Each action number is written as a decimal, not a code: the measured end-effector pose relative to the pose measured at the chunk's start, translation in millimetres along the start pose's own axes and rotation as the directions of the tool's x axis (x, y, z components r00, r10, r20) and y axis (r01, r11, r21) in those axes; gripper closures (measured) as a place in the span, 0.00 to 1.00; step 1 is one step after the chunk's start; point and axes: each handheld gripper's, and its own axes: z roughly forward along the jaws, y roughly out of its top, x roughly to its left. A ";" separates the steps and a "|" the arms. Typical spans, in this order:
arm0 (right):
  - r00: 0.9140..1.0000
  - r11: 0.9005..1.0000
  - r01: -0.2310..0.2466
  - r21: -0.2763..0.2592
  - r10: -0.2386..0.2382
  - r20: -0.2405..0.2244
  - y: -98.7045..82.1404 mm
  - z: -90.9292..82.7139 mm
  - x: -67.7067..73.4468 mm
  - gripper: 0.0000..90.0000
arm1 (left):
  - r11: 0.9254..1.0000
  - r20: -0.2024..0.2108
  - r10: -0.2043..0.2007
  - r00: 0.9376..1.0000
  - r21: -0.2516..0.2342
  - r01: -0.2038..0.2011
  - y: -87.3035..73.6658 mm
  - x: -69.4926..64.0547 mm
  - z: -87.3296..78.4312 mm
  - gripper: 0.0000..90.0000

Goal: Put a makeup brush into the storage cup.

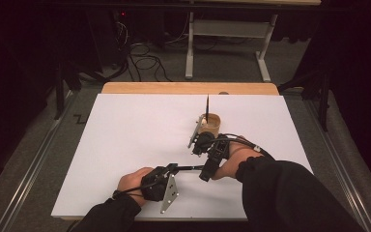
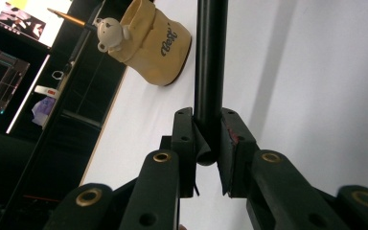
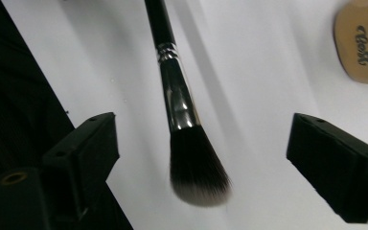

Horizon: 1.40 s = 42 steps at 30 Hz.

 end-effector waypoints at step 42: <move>0.994 0.996 -0.081 -0.036 0.083 0.067 -48.8 10.0 -24.0 0.02 | 0.995 -0.026 -0.091 0.995 0.039 0.092 -13.3 16.1 0.4 0.88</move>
